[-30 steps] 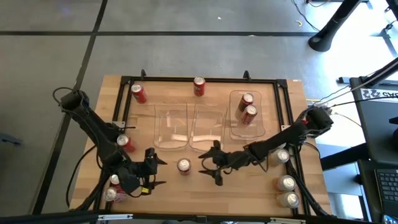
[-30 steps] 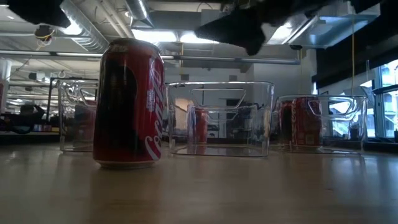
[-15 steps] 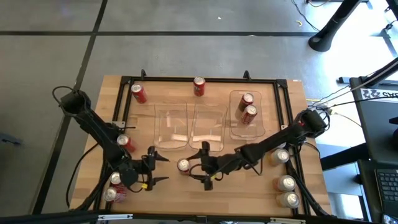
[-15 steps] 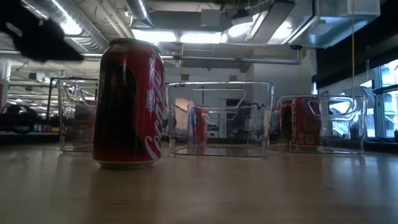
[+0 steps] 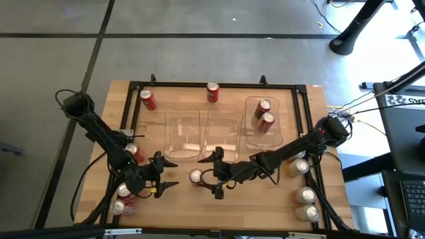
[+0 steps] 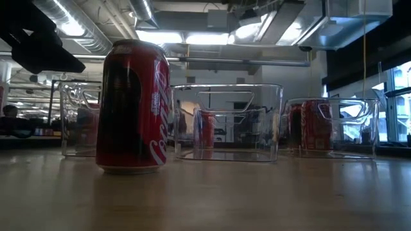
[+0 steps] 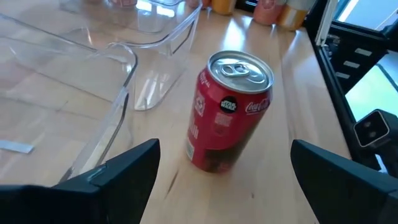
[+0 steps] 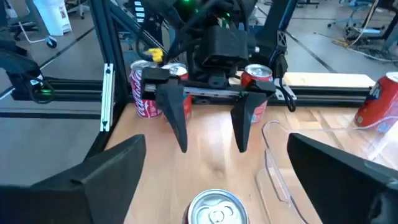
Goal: Sort soda cans
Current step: Put the red soda can into the right transparent bin
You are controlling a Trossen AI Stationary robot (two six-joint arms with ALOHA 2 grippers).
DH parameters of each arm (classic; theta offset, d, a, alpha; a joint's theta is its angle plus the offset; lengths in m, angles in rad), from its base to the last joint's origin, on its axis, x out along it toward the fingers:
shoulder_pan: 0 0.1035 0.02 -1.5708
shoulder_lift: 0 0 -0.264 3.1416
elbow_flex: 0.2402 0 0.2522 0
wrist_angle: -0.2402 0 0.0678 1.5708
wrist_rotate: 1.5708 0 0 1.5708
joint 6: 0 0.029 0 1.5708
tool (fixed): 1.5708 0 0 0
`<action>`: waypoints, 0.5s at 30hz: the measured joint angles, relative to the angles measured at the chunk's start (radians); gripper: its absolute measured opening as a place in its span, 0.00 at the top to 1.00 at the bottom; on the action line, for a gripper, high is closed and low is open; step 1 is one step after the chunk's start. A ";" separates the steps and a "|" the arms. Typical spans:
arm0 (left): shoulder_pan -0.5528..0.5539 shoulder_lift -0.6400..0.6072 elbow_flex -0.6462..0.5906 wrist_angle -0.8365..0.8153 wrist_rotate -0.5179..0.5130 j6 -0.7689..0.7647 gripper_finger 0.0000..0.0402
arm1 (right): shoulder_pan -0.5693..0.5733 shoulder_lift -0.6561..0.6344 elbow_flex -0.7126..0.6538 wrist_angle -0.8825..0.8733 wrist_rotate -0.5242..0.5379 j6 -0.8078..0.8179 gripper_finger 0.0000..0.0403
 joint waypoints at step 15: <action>0.005 0.000 0.000 0.000 0.001 0.071 0.13 | 0.001 0.045 0.000 -0.034 -0.050 -0.080 0.13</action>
